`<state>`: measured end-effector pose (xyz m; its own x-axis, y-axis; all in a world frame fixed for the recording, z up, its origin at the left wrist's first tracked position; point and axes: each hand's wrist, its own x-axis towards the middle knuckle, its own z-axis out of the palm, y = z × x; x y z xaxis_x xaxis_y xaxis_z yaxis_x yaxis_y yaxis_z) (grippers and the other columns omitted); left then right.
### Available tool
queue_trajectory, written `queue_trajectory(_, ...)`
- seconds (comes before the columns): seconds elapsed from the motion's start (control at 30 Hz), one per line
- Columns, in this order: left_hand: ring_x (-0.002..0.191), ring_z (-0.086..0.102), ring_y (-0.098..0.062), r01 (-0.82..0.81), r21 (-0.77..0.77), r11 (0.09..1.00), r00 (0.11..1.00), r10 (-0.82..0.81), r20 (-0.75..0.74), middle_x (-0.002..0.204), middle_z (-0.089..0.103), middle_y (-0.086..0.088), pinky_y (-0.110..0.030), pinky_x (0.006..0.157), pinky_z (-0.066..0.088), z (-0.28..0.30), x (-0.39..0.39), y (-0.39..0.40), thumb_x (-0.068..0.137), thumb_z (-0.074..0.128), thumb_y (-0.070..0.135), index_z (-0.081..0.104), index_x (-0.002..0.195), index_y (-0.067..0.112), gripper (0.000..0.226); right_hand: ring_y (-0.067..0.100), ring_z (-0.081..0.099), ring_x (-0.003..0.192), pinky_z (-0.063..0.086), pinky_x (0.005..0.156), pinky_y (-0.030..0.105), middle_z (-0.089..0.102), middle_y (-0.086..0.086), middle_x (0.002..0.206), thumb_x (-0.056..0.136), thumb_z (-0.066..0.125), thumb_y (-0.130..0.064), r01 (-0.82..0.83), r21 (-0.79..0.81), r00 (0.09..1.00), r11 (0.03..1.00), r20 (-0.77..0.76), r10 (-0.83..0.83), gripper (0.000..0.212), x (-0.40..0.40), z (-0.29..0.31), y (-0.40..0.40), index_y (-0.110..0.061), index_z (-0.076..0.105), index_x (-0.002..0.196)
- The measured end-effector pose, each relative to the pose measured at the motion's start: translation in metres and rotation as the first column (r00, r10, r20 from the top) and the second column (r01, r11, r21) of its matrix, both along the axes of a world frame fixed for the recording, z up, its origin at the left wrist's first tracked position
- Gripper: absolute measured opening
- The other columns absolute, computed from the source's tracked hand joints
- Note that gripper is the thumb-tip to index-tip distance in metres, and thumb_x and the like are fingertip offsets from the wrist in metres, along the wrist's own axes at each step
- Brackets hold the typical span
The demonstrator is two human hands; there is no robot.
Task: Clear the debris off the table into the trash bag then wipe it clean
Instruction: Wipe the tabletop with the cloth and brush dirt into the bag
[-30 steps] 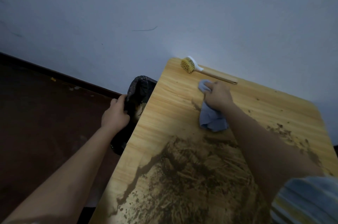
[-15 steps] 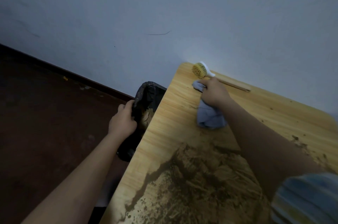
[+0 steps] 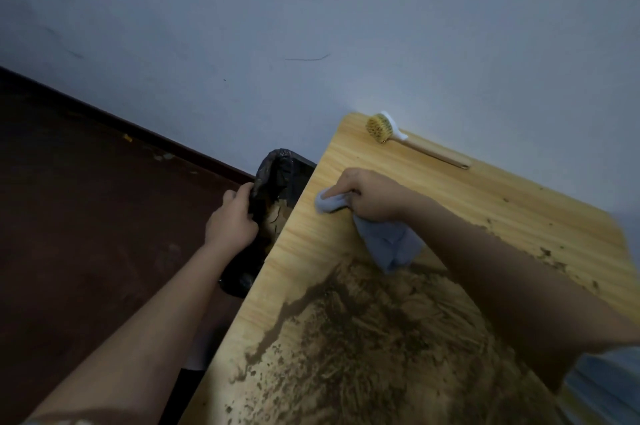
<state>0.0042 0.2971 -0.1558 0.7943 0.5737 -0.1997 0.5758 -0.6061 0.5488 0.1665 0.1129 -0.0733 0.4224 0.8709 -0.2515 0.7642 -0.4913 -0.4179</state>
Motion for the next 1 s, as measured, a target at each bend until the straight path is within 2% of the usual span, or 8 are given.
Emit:
queue_trajectory(0.1, 0.095, 0.056, -0.041, -0.002, 0.0, 1.0, 1.0, 0.002, -0.002, 0.125, 0.041, -0.012, -0.036, 0.071, 0.039, 0.003, -0.008, 0.0, 0.087, 0.047, 0.005, 0.03, 0.142, 0.026, 0.062, 0.028, 0.056, 0.084, 0.042, 0.062, 0.031, 0.064, 0.005, 0.104, 0.088, 0.036, 0.006, 0.285, 0.092, 0.956, 0.954, 0.049, -0.29, 0.055, 0.012, 0.001, 0.009, -0.021, 0.064, 0.127)
queue_trajectory(0.17, 0.097, 0.055, -0.041, -0.014, -0.003, 1.0, 1.0, 0.014, -0.008, 0.126, 0.042, -0.012, -0.035, 0.072, 0.039, 0.005, -0.014, 0.001, 0.087, 0.047, 0.006, 0.03, 0.142, 0.026, 0.062, 0.031, 0.059, 0.084, 0.033, 0.059, 0.029, 0.065, 0.006, 0.111, 0.088, 0.036, 0.004, 0.36, 0.029, 0.93, 0.932, 0.072, -0.361, 0.057, 0.01, -0.003, 0.018, -0.025, 0.062, 0.129)
queue_trajectory(0.23, 0.099, 0.055, -0.041, -0.016, 0.002, 1.0, 1.0, 0.016, -0.011, 0.127, 0.041, -0.012, -0.035, 0.071, 0.038, 0.007, -0.02, 0.002, 0.087, 0.047, 0.006, 0.03, 0.143, 0.025, 0.061, 0.032, 0.058, 0.089, 0.032, 0.061, 0.03, 0.059, 0.007, 0.103, 0.087, 0.038, 0.004, 0.321, -0.023, 0.944, 0.947, 0.085, -0.318, 0.055, -0.006, -0.006, 0.026, -0.025, 0.063, 0.127)
queue_trajectory(0.37, 0.097, 0.055, -0.041, -0.011, 0.0, 1.0, 1.0, 0.011, -0.015, 0.126, 0.041, -0.012, -0.035, 0.07, 0.038, 0.008, -0.026, 0.002, 0.087, 0.047, 0.005, 0.029, 0.143, 0.025, 0.062, 0.034, 0.043, 0.071, 0.02, 0.058, 0.034, 0.049, 0.019, 0.098, 0.087, 0.038, 0.011, 0.076, -0.112, 0.993, 0.991, 0.094, -0.066, 0.05, -0.041, -0.005, 0.029, -0.01, 0.063, 0.125)
queue_trajectory(0.43, 0.096, 0.055, -0.041, 0.003, 0.003, 1.0, 1.0, -0.003, -0.005, 0.125, 0.041, -0.013, -0.035, 0.07, 0.039, 0.009, -0.028, -0.001, 0.086, 0.048, 0.005, 0.03, 0.143, 0.025, 0.062, 0.044, 0.052, 0.091, 0.03, 0.061, 0.043, 0.053, 0.026, 0.11, 0.09, 0.037, 0.012, -0.029, -0.142, 0.996, 0.989, 0.083, 0.041, 0.053, -0.051, 0.0, 0.02, -0.014, 0.064, 0.127)
queue_trajectory(0.53, 0.094, 0.056, -0.04, 0.01, 0.013, 1.0, 1.0, -0.01, -0.007, 0.125, 0.042, -0.012, -0.035, 0.069, 0.039, 0.009, -0.031, -0.005, 0.087, 0.049, 0.005, 0.03, 0.143, 0.024, 0.062, 0.04, 0.053, 0.1, 0.045, 0.08, 0.051, 0.055, 0.016, 0.118, 0.091, 0.039, 0.011, -0.099, -0.136, 0.991, 0.986, 0.077, 0.11, 0.053, -0.058, 0.008, 0.007, -0.018, 0.063, 0.128)
queue_trajectory(0.8, 0.092, 0.056, -0.04, 0.018, 0.04, 0.999, 1.0, -0.017, -0.005, 0.128, 0.04, -0.015, -0.037, 0.069, 0.041, 0.008, -0.027, -0.015, 0.085, 0.05, 0.003, 0.029, 0.143, 0.021, 0.065, 0.035, 0.057, 0.097, 0.051, 0.076, 0.047, 0.063, 0.013, 0.111, 0.091, 0.04, 0.003, 0.285, 0.124, 0.944, 0.95, 0.137, -0.301, 0.049, -0.044, 0.028, -0.044, -0.021, 0.064, 0.126)
queue_trajectory(1.0, 0.087, 0.055, -0.04, 0.024, 0.051, 0.998, 1.0, -0.023, -0.01, 0.128, 0.041, -0.016, -0.036, 0.065, 0.04, 0.008, -0.021, -0.018, 0.086, 0.049, 0.003, 0.03, 0.143, 0.021, 0.063, 0.026, 0.059, 0.094, 0.041, 0.063, 0.032, 0.058, 0.007, 0.135, 0.096, 0.041, -0.004, 0.699, 0.191, 0.696, 0.69, 0.045, -0.717, 0.042, -0.013, 0.023, -0.101, -0.02, 0.06, 0.13)
